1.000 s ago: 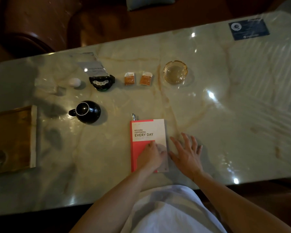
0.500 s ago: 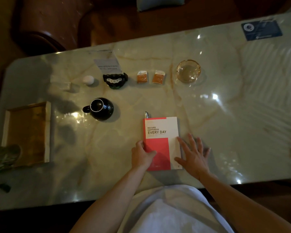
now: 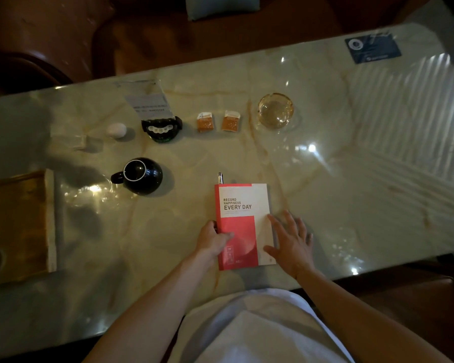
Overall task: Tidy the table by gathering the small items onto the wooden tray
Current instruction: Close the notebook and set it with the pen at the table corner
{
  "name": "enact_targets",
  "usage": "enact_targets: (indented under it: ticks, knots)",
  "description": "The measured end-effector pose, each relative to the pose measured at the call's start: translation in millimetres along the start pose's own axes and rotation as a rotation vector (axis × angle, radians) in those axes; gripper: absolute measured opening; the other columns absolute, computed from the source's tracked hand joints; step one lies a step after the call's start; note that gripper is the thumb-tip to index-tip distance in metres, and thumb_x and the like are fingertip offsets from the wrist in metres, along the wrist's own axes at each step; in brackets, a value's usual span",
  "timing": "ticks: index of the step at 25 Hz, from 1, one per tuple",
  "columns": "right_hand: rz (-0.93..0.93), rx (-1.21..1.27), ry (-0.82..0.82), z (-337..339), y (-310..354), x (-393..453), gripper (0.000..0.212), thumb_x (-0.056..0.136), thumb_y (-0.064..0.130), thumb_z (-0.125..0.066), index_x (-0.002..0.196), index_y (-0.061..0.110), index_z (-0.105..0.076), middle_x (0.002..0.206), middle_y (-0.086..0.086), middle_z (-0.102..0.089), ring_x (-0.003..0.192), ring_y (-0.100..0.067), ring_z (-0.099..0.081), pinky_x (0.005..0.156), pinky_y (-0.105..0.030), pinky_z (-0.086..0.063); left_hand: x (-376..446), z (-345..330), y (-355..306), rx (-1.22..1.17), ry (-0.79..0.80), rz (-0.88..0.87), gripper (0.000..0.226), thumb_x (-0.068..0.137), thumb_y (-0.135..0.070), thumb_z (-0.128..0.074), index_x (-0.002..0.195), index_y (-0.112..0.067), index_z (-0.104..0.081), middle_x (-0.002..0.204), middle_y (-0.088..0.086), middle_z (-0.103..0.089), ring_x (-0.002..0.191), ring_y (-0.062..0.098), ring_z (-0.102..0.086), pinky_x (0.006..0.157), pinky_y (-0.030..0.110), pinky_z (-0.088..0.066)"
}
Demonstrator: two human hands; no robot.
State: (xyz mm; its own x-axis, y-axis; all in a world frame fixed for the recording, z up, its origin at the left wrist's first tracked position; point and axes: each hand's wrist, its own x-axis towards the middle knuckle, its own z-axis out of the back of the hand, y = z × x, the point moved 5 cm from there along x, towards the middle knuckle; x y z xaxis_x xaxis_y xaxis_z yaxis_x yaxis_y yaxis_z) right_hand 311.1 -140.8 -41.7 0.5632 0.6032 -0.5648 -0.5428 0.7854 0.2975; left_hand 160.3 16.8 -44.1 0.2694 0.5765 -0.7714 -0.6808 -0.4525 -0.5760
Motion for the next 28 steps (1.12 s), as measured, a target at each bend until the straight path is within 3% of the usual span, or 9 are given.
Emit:
enact_targets:
  ticks: [3, 6, 9, 11, 14, 20, 24, 28]
  knots:
    - [-0.022, 0.062, -0.045, 0, 1, -6, 0.080, 0.079, 0.046, -0.072, 0.144, 0.047, -0.024, 0.161, 0.003, -0.008, 0.146, -0.030, -0.004, 0.115, -0.057, -0.020, -2, 4, -1, 0.003, 0.051, -0.058, 0.031, 0.081, -0.009, -0.073, 0.105, -0.016, -0.054, 0.102, 0.003, -0.063, 0.086, 0.019, -0.063, 0.076, 0.031, -0.052]
    - [-0.036, 0.169, -0.076, 1, 5, -14, 0.078, 0.078, 0.045, -0.072, 0.143, 0.043, -0.029, 0.155, 0.003, -0.025, 0.139, -0.028, -0.022, 0.109, -0.050, -0.031, -12, 9, -1, -0.058, 0.119, -0.126, 0.033, 0.082, -0.010, -0.073, 0.108, -0.017, -0.054, 0.103, 0.003, -0.065, 0.082, 0.011, -0.065, 0.064, 0.022, -0.050]
    - [-0.072, 0.628, -0.026, 3, 11, -20, 0.070, 0.083, 0.033, -0.073, 0.142, 0.034, -0.036, 0.132, 0.002, -0.055, 0.115, -0.019, -0.055, 0.094, -0.043, -0.050, -24, 17, 4, -0.132, 0.185, -0.163, 0.033, 0.083, -0.008, -0.072, 0.110, -0.017, -0.056, 0.107, 0.005, -0.068, 0.087, 0.015, -0.068, 0.065, 0.022, -0.053]
    - [-0.098, 0.875, 0.031, 5, 15, -25, 0.052, 0.087, 0.025, -0.070, 0.133, 0.032, -0.048, 0.118, 0.002, -0.066, 0.100, -0.015, -0.066, 0.087, -0.045, -0.056, -33, 21, 6, -0.177, 0.254, -0.195, 0.033, 0.083, -0.008, -0.073, 0.111, -0.017, -0.058, 0.108, 0.005, -0.070, 0.088, 0.015, -0.070, 0.064, 0.020, -0.055]
    - [-0.069, 0.951, 0.053, 12, 15, -36, 0.033, 0.090, 0.022, -0.066, 0.119, 0.033, -0.056, 0.109, -0.001, -0.070, 0.096, -0.017, -0.070, 0.083, -0.047, -0.059, -46, 25, 6, -0.235, 0.325, -0.226, 0.034, 0.083, -0.009, -0.073, 0.112, -0.019, -0.060, 0.104, 0.001, -0.073, 0.089, 0.014, -0.072, 0.065, 0.020, -0.056]
    - [0.012, 1.015, 0.073, 37, 13, -50, 0.028, 0.090, 0.018, -0.066, 0.110, 0.032, -0.053, 0.106, -0.003, -0.071, 0.092, -0.017, -0.071, 0.071, -0.037, -0.058, -60, 26, -5, -0.201, 0.380, -0.259, 0.029, 0.084, -0.016, -0.073, 0.109, -0.024, -0.061, 0.105, 0.000, -0.074, 0.093, 0.016, -0.072, 0.075, 0.032, -0.058]
    - [0.087, 1.005, 0.097, 55, 8, -52, 0.027, 0.089, 0.019, -0.067, 0.109, 0.032, -0.054, 0.103, -0.002, -0.072, 0.090, -0.019, -0.072, 0.068, -0.034, -0.059, -69, 22, -14, -0.181, 0.383, -0.287, 0.025, 0.084, -0.024, -0.072, 0.107, -0.032, -0.063, 0.104, -0.006, -0.073, 0.093, 0.013, -0.071, 0.069, 0.027, -0.057]
    - [0.111, 1.006, 0.103, 79, -11, -46, 0.025, 0.089, 0.018, -0.067, 0.108, 0.027, -0.054, 0.102, -0.005, -0.072, 0.090, -0.022, -0.072, 0.072, -0.043, -0.060, -77, 5, -27, -0.182, 0.331, -0.310, 0.021, 0.082, -0.030, -0.072, 0.102, -0.029, -0.066, 0.101, -0.003, -0.073, 0.091, 0.016, -0.072, 0.071, 0.029, -0.056]
